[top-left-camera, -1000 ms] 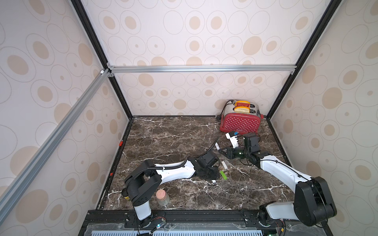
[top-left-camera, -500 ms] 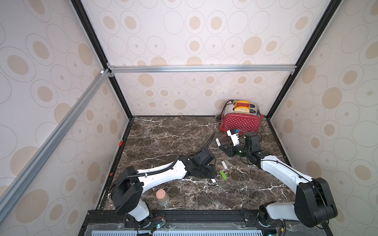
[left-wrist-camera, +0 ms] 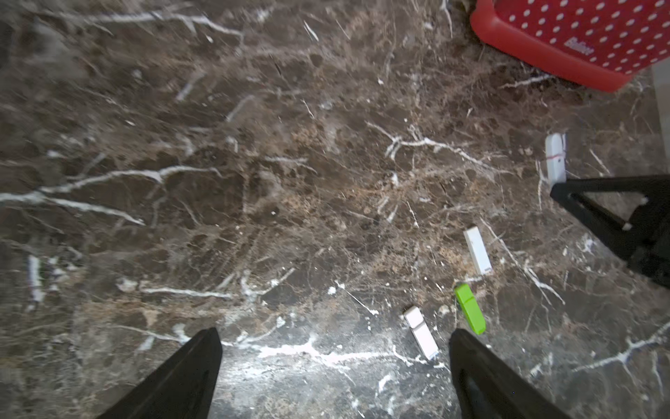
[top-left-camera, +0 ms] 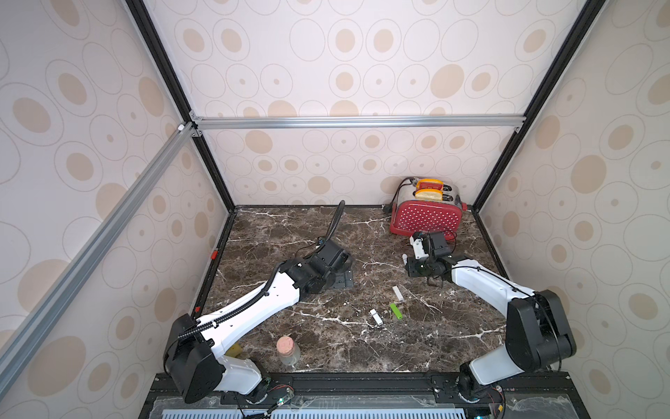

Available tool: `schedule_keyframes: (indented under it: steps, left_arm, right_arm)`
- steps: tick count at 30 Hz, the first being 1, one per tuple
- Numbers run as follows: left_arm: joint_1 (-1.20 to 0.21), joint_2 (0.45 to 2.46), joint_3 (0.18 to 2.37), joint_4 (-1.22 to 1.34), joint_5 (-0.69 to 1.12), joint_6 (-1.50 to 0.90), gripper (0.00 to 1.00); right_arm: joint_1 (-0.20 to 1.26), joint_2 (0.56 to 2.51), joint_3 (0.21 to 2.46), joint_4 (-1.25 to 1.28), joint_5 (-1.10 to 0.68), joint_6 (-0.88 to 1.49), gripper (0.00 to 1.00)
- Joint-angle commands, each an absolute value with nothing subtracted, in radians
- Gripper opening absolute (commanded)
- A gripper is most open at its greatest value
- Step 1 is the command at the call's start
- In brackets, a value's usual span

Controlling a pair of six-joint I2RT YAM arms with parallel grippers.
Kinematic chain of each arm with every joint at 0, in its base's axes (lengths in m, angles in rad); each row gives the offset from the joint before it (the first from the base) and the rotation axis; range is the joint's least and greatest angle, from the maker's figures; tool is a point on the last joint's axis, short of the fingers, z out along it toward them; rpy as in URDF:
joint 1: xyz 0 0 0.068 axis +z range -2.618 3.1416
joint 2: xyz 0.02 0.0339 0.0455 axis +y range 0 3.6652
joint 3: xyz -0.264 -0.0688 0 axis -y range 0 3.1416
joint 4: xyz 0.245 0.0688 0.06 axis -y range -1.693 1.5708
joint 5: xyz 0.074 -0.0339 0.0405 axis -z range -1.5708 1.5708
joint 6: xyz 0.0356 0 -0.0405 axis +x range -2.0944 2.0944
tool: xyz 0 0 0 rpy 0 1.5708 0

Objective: Close the usb drive cover
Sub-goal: Place the USB drive at the center of the board.

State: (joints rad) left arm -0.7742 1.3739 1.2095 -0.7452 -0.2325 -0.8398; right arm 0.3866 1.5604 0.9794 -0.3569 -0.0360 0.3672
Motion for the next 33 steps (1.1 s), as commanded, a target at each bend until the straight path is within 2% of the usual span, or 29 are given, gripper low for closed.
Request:
schedule_keyframes:
  steps: [1,6,9,19,29,33]
  left_arm:
    - [-0.716,1.360,1.246,-0.839,-0.339,-0.806,0.99]
    - [-0.598,1.364,1.237,-0.854,-0.285,-0.813,0.99]
    - [-0.561,1.358,1.230,-0.857,-0.317,-0.817,0.99]
    - [-0.452,1.369,1.207,-0.868,-0.353,-0.844,0.99]
    - [-0.354,1.416,1.191,-0.860,-0.309,-0.846,0.99]
    - [-0.345,1.422,1.186,-0.846,-0.346,-0.833,0.99]
  right_arm:
    - [0.382,1.598,1.007,-0.462,0.059,0.388,0.00]
    - [0.382,1.632,0.998,-0.480,0.083,0.402,0.00]
    - [0.383,1.638,0.992,-0.483,0.083,0.405,0.00]
    - [0.383,1.659,0.976,-0.482,0.075,0.411,0.22]
    - [0.382,1.719,0.977,-0.472,0.069,0.415,0.22]
    - [0.385,1.697,0.964,-0.454,0.051,0.406,0.36]
